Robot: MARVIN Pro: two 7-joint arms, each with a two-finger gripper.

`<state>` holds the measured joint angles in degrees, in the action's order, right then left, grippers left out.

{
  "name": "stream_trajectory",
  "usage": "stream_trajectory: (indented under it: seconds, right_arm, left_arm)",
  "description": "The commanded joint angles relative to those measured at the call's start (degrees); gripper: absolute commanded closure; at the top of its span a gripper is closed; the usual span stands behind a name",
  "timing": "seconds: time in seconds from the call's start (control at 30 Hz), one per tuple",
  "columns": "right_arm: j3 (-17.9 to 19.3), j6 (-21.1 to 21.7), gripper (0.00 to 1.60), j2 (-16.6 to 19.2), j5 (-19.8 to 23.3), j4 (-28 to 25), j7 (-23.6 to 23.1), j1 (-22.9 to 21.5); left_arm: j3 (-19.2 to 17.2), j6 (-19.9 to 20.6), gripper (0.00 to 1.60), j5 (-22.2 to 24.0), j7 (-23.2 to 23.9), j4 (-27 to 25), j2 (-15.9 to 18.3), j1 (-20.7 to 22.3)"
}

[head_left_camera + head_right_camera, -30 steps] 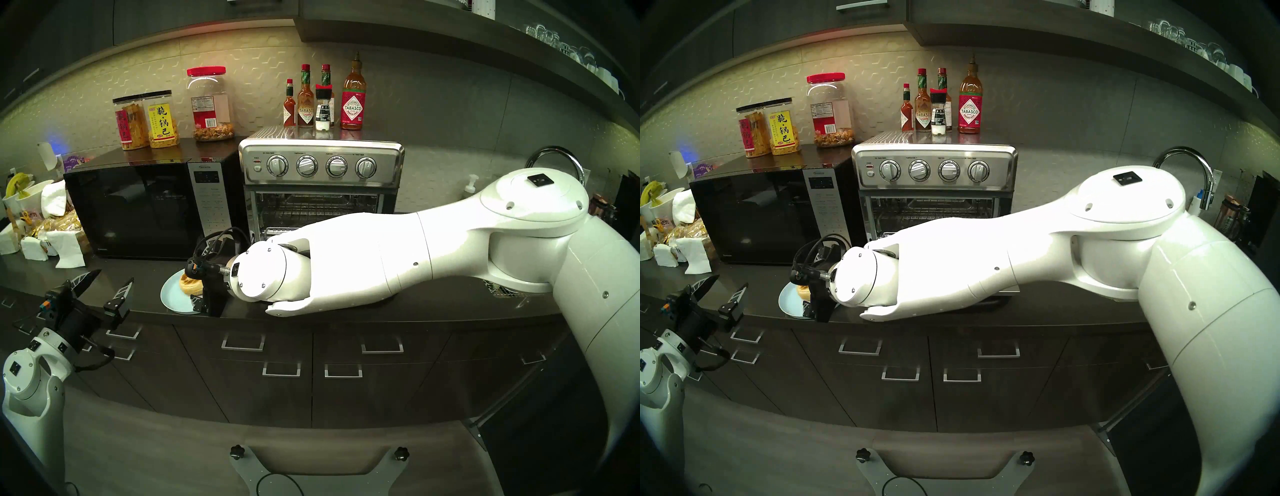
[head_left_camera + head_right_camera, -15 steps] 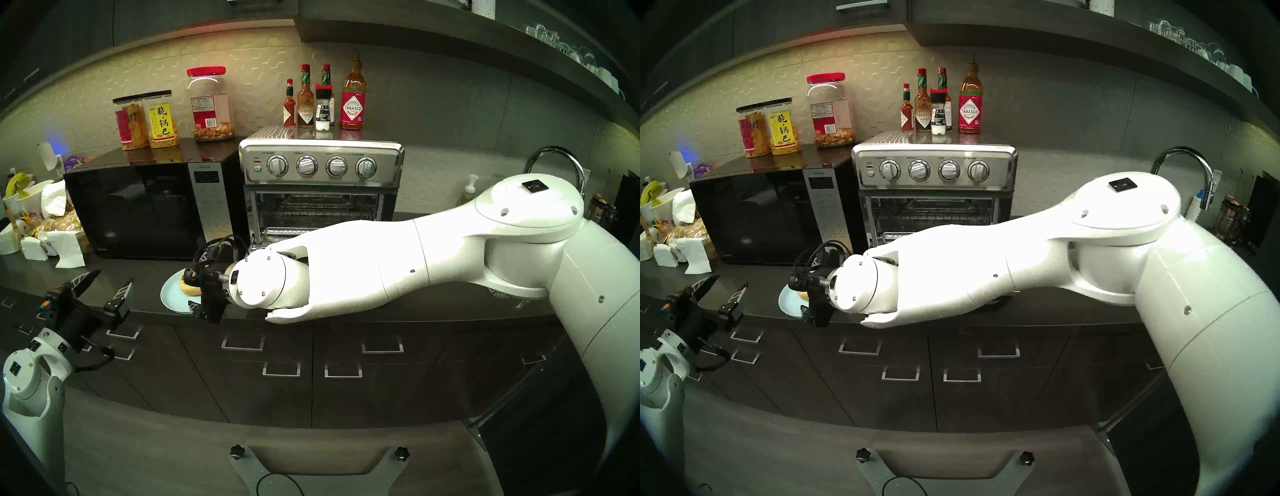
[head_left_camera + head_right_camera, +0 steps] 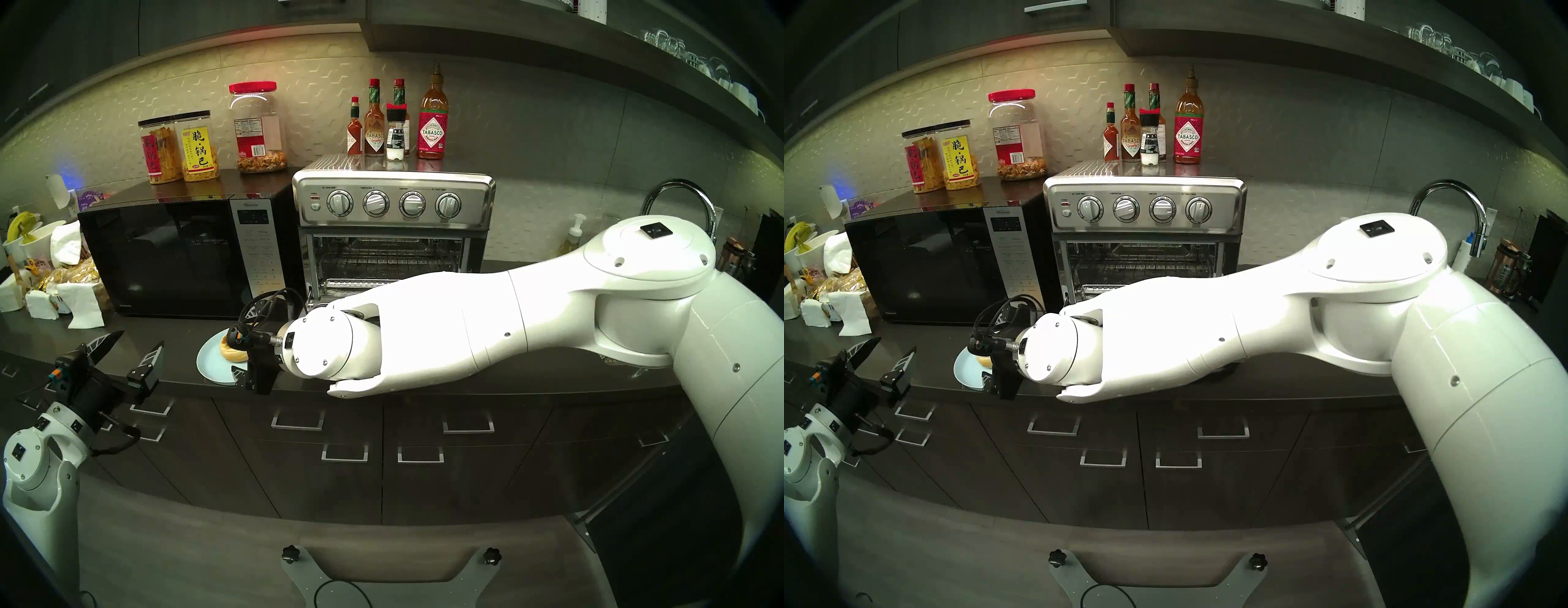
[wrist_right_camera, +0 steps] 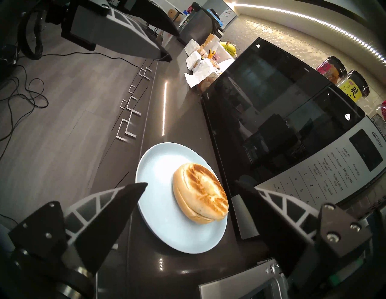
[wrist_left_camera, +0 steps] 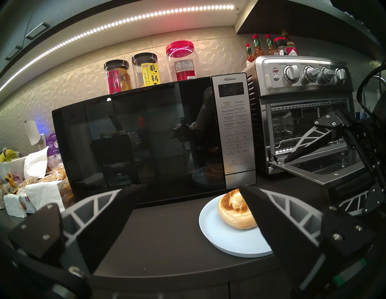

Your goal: Open the oven and place the bagel inside on the rack

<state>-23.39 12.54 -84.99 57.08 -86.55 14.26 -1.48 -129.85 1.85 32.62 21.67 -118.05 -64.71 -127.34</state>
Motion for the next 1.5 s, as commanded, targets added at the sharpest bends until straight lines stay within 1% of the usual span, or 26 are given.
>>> stream_trajectory:
  seconds: [0.0,0.03,0.07,0.1,0.17,0.23,0.27,0.4,0.43,0.5,0.57,0.6,0.67,0.7,0.77,0.8,0.83,1.07,1.1,1.17,1.2,1.3,1.33,1.37,1.43,1.47]
  right_arm:
    - [0.65,1.86,0.0,-1.5,0.68,1.28,-2.07,-1.86]
    - [0.73,3.55,0.0,-2.35,1.49,1.88,-3.46,-2.63]
    - [1.06,3.8,0.0,-2.92,1.76,2.46,-3.53,-2.58]
    - [1.76,5.56,0.0,-3.88,2.88,3.19,-3.03,-2.47]
    - [1.89,6.88,0.0,-5.95,3.19,5.5,-4.47,-2.64]
    - [1.74,8.37,0.0,-8.06,2.6,7.62,-4.82,-2.77]
    - [2.74,8.86,0.0,-8.08,2.6,8.05,-5.08,-1.91]
    - [3.81,11.24,0.0,-11.16,4.56,11.21,-5.69,-1.88]
    - [3.99,11.71,0.0,-11.62,4.34,11.84,-6.36,-2.06]
    - [4.67,13.45,0.0,-12.61,5.95,13.17,-6.89,-2.01]
    - [5.41,15.36,0.0,-13.35,7.81,14.45,-9.0,-2.09]
    - [5.61,16.24,0.0,-13.74,8.25,14.82,-9.09,-2.15]
    - [5.81,17.88,0.0,-14.78,9.21,16.01,-11.21,-2.62]
    - [5.8,19.52,0.0,-15.48,9.55,16.34,-10.67,-2.85]
    - [5.79,21.21,0.0,-16.7,10.26,17.95,-13.08,-3.44]
    - [5.64,21.7,0.0,-17.29,10.05,18.64,-12.91,-3.51]
    - [5.43,21.93,0.0,-17.95,9.94,19.78,-14.02,-3.67]
    - [5.13,23.32,0.0,-22.02,9.94,27.2,-17.3,-3.18]
    - [5.11,23.4,0.0,-22.17,9.89,27.39,-17.27,-3.1]
    - [5.15,23.97,0.0,-23.35,10.47,29.6,-19.11,-2.8]
    - [5.43,24.53,0.0,-24.04,10.9,30.71,-18.76,-2.33]
    - [5.37,24.88,0.0,-25.83,11.34,34.05,-20.16,-1.67]
    - [5.56,25.25,0.0,-25.57,11.65,33.47,-19.51,-1.46]
    - [5.4,25.37,0.0,-26.72,11.8,35.54,-20.47,-1.07]
    - [5.54,26.22,0.0,-27.66,12.47,37.08,-20.46,-0.33]
    - [5.98,26.76,0.0,-28.05,13.09,38.0,-19.51,0.44]
  left_arm:
    - [-0.5,-0.04,0.0,-0.13,-0.08,-1.28,0.05,-0.11]
    - [-0.49,-0.06,0.0,-0.13,-0.06,-1.26,0.06,-0.1]
    - [-0.49,-0.07,0.0,-0.13,-0.06,-1.25,0.06,-0.09]
    - [-0.48,-0.08,0.0,-0.12,-0.04,-1.22,0.07,-0.07]
    - [-0.47,-0.11,0.0,-0.11,-0.02,-1.18,0.08,-0.05]
    - [-0.46,-0.12,0.0,-0.1,-0.01,-1.15,0.09,-0.03]
    - [-0.45,-0.13,0.0,-0.1,-0.01,-1.15,0.09,-0.03]
    - [-0.45,-0.14,0.0,-0.1,0.0,-1.13,0.1,-0.02]
    - [-0.45,-0.13,0.0,-0.1,0.0,-1.13,0.09,-0.02]
    - [-0.45,-0.12,0.0,-0.1,-0.01,-1.15,0.09,-0.03]
    - [-0.46,-0.12,0.0,-0.11,-0.01,-1.17,0.08,-0.04]
    - [-0.46,-0.11,0.0,-0.11,-0.01,-1.17,0.08,-0.04]
    - [-0.47,-0.11,0.0,-0.11,-0.02,-1.18,0.08,-0.05]
    - [-0.47,-0.11,0.0,-0.11,-0.02,-1.18,0.08,-0.05]
    - [-0.47,-0.1,0.0,-0.11,-0.02,-1.19,0.07,-0.05]
    - [-0.47,-0.1,0.0,-0.12,-0.03,-1.2,0.07,-0.06]
    - [-0.48,-0.09,0.0,-0.12,-0.03,-1.21,0.07,-0.06]
    - [-0.48,-0.08,0.0,-0.12,-0.04,-1.23,0.06,-0.07]
    - [-0.49,-0.08,0.0,-0.13,-0.04,-1.23,0.06,-0.08]
    - [-0.49,-0.07,0.0,-0.13,-0.04,-1.24,0.06,-0.08]
    - [-0.49,-0.07,0.0,-0.13,-0.04,-1.23,0.06,-0.08]
    - [-0.48,-0.08,0.0,-0.12,-0.04,-1.22,0.06,-0.07]
    - [-0.48,-0.08,0.0,-0.12,-0.03,-1.22,0.06,-0.07]
    - [-0.48,-0.08,0.0,-0.12,-0.03,-1.22,0.06,-0.07]
    - [-0.48,-0.09,0.0,-0.12,-0.03,-1.2,0.07,-0.06]
    - [-0.47,-0.1,0.0,-0.11,-0.02,-1.19,0.07,-0.05]
